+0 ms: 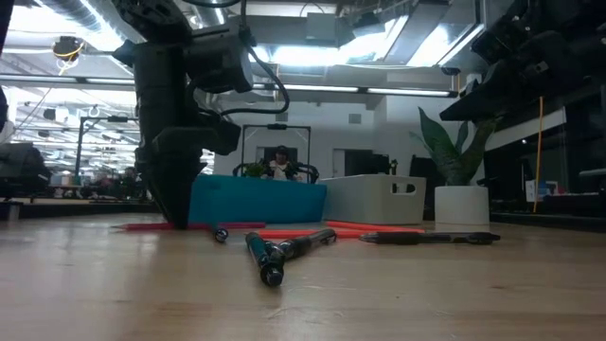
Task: Sort pens & pencils
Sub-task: Put the red pencil into the blue bin
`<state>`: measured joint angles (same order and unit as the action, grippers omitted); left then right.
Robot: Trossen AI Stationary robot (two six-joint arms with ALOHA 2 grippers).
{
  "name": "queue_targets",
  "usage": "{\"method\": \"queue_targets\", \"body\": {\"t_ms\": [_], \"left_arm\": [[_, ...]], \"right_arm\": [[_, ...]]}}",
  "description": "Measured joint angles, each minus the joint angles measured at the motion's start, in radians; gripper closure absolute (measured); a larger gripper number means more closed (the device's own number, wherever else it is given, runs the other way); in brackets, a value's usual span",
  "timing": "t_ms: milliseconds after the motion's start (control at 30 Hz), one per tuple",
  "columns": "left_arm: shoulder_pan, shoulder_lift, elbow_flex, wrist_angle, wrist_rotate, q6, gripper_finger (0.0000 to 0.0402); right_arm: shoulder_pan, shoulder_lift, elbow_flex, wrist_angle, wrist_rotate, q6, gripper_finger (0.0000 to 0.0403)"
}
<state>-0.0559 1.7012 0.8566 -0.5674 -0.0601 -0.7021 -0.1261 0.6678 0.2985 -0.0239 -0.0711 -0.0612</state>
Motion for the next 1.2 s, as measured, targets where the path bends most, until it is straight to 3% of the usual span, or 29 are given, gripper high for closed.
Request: {"method": "queue_targets", "body": {"t_ms": [600, 1200], "left_arm": [[-0.001, 0.000, -0.002, 0.000, -0.017, 0.006, 0.0378], [-0.002, -0.040, -0.010, 0.007, -0.024, 0.026, 0.0382]], "right_arm": [[0.000, 0.000, 0.000, -0.005, 0.000, 0.000, 0.0288], [0.000, 0.000, 0.000, -0.005, 0.000, 0.004, 0.0288]]}}
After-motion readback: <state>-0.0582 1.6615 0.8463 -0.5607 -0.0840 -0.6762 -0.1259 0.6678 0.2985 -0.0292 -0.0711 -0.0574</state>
